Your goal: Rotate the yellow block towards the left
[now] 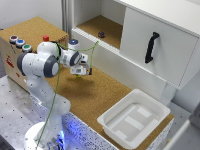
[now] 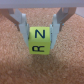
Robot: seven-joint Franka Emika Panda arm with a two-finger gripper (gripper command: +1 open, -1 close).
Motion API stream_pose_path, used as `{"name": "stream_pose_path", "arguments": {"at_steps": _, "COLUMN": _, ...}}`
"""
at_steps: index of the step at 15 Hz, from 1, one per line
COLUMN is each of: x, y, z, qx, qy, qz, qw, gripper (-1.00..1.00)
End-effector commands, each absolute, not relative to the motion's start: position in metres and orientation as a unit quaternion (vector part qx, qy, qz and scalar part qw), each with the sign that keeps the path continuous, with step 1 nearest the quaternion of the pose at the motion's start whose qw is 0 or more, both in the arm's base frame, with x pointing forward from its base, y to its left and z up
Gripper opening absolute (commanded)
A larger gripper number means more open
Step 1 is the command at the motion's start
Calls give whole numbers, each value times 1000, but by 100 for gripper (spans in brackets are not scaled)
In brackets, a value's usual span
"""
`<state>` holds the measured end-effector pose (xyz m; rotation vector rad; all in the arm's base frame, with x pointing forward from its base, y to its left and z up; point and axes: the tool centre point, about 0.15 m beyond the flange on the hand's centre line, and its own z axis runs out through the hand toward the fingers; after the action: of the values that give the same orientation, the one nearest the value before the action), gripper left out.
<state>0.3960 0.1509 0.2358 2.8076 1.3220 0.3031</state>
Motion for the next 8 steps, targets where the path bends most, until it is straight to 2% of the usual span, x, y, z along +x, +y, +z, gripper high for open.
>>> {"name": "stream_pose_path", "arguments": {"at_steps": 1, "x": 401, "y": 144, "z": 247, "qx": 803, "qy": 592, "qz": 33, "qw": -56, "gripper": -100}}
{"name": "stream_pose_path", "arguments": {"at_steps": 6, "x": 386, "y": 161, "z": 233, "qx": 692, "qy": 717, "qz": 33, "qw": -76, "gripper": -100}}
{"name": "stream_pose_path", "arguments": {"at_steps": 8, "x": 394, "y": 170, "z": 226, "qx": 684, "qy": 725, "qz": 40, "qw": -70, "gripper": -100}}
